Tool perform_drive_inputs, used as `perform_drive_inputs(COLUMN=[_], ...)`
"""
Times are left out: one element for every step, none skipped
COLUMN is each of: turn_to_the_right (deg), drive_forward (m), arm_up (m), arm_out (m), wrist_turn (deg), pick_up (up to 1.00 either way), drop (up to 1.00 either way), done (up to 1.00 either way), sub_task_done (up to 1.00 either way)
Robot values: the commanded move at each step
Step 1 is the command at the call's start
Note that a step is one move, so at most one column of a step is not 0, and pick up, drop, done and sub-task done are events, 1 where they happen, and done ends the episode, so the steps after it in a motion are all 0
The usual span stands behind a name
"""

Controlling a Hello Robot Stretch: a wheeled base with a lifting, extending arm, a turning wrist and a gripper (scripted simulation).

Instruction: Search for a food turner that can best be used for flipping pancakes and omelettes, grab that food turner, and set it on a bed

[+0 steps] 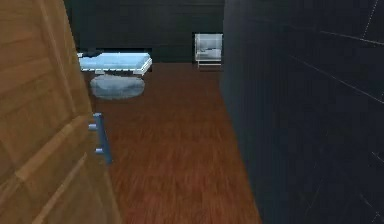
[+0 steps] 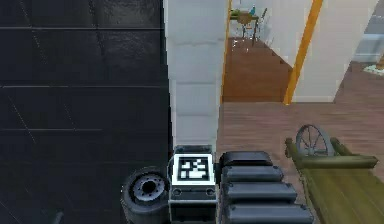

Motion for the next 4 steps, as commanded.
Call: perform_drive_inputs(turn_to_the_right=[0.0,0.0,-42.0,0.0], drive_forward=[1.00,0.05,0.00,1.00], arm_up=[0.00,0.00,0.00,0.00], arm_out=[0.00,0.00,0.00,0.00], wrist_turn=[0.0,0.0,0.0,0.0], pick_up=[0.00,0.00,0.00,0.00], drop=[0.00,0.00,0.00,0.00], done=[0.00,0.00,0.00,0.00], sub_task_done=[0.00,0.00,0.00,0.00])
